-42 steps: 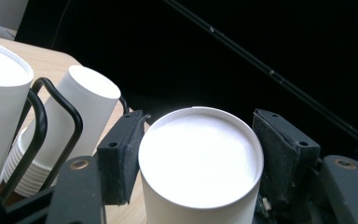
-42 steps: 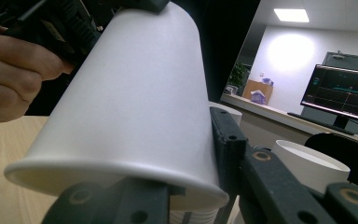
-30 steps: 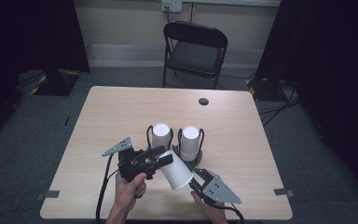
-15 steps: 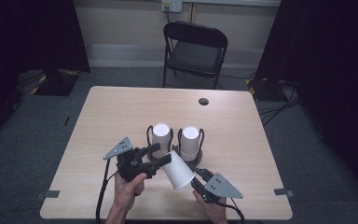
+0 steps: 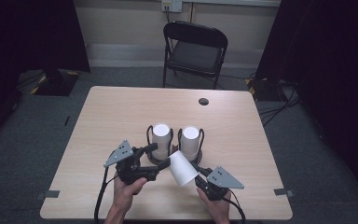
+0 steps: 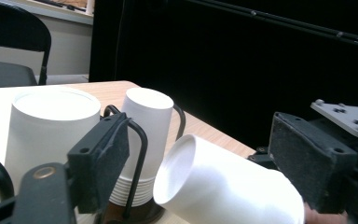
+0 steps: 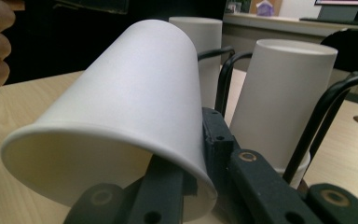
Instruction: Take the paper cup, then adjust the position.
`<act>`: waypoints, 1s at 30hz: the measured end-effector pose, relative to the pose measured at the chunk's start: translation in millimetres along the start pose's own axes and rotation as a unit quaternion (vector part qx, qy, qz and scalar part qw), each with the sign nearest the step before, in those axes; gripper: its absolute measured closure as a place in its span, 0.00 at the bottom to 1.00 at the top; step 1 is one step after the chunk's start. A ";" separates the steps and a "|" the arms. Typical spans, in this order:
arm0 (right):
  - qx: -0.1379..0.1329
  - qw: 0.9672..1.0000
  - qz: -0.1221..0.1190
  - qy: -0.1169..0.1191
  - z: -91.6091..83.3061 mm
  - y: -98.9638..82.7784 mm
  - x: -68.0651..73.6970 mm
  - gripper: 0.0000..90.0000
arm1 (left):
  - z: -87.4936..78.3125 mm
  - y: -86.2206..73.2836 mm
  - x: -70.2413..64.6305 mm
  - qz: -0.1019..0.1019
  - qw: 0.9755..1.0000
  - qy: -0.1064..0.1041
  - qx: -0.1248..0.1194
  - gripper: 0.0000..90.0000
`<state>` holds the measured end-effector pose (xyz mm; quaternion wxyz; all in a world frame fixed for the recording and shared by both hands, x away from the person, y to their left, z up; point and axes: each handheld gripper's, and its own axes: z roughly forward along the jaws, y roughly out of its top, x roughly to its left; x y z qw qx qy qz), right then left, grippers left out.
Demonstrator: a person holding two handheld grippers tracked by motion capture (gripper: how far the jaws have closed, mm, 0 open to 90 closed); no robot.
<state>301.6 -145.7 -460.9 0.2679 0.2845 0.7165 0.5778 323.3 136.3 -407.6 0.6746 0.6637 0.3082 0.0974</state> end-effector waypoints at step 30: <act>0.158 0.986 0.018 0.051 0.0 12.7 -21.7 0.96 | 1.6 -33.1 -1.3 0.140 0.986 0.066 0.067 0.18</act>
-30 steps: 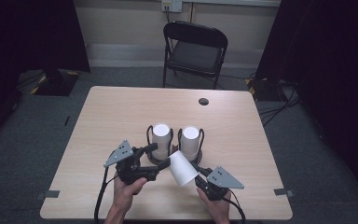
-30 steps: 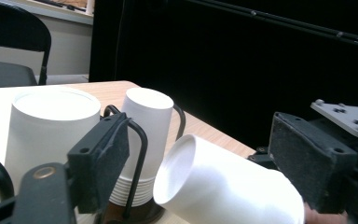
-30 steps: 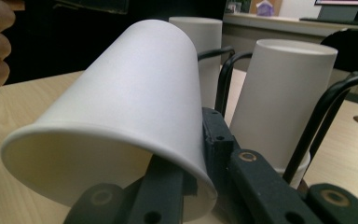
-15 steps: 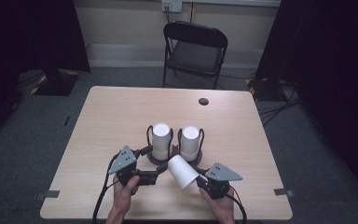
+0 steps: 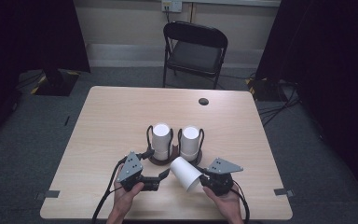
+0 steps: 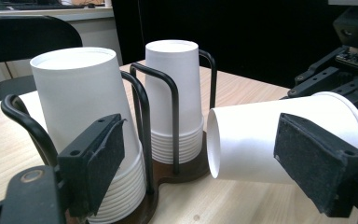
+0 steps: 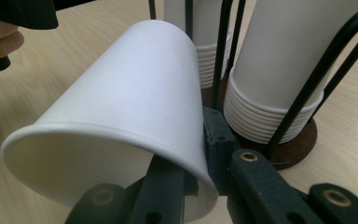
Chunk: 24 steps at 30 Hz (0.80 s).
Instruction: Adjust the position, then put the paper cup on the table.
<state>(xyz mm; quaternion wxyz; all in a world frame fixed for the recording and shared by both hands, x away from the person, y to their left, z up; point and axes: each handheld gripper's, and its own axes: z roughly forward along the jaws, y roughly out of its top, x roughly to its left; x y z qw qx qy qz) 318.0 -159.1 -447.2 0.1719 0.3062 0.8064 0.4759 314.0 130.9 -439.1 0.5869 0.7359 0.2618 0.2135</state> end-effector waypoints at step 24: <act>0.103 0.993 0.019 0.048 1.3 20.3 -15.7 0.95 | 14.9 -1.6 -19.4 0.090 0.992 -0.062 0.059 0.18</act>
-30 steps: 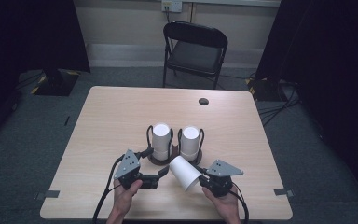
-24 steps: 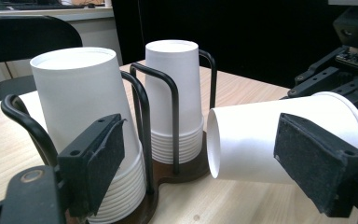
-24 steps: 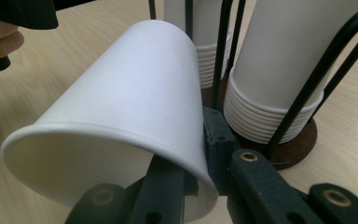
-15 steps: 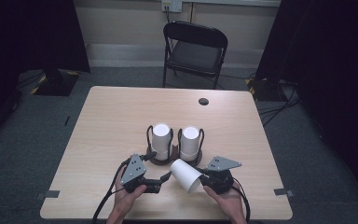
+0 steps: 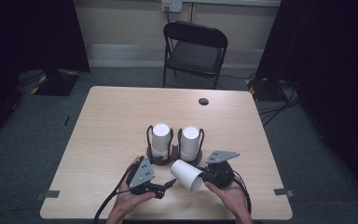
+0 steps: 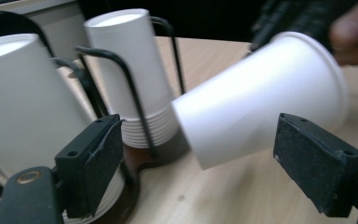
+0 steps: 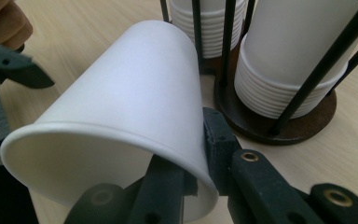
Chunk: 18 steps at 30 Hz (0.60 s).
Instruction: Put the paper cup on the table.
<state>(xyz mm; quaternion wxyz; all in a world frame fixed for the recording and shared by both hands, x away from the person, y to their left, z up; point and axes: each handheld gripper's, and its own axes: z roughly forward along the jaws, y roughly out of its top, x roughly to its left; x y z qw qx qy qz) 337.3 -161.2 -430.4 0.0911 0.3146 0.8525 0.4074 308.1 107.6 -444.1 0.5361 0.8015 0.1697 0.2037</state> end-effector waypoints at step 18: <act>0.094 0.994 -0.010 0.048 8.9 15.6 -6.5 0.95 | 20.3 0.9 -20.2 0.084 0.995 -0.046 0.042 0.21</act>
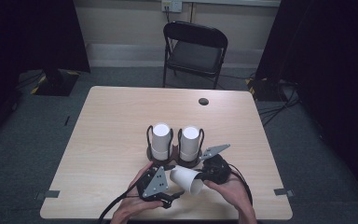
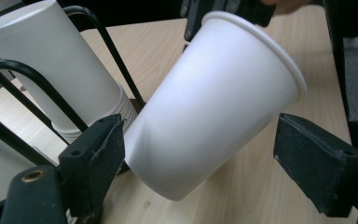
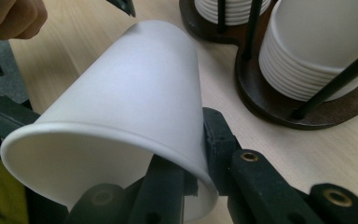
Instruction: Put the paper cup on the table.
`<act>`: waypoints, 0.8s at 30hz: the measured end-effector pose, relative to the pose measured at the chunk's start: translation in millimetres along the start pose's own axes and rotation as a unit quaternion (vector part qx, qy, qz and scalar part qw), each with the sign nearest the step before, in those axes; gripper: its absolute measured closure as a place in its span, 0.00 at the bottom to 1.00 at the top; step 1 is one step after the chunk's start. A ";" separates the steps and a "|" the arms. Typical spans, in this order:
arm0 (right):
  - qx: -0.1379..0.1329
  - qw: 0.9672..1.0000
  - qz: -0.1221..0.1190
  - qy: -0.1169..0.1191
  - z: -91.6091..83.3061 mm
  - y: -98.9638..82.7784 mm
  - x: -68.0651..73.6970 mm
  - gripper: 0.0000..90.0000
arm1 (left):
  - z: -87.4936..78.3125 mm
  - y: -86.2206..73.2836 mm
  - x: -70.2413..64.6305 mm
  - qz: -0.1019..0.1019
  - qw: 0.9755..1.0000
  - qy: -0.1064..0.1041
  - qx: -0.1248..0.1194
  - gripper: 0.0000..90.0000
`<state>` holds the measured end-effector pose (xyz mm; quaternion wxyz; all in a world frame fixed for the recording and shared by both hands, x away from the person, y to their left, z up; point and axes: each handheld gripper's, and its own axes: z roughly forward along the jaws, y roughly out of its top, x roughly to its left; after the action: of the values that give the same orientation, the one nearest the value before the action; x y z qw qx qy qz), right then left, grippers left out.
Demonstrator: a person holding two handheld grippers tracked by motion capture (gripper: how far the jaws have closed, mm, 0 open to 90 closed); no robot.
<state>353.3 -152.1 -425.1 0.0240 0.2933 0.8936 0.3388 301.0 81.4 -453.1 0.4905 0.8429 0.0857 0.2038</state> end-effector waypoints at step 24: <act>0.034 0.999 -0.007 0.028 7.1 14.3 1.7 0.98 | 24.9 8.2 -18.8 0.033 0.999 0.021 0.023 0.22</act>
<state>360.9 -138.4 -421.5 -0.0082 0.2780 0.9070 0.3163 294.3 51.1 -461.8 0.4620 0.8519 0.0733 0.2356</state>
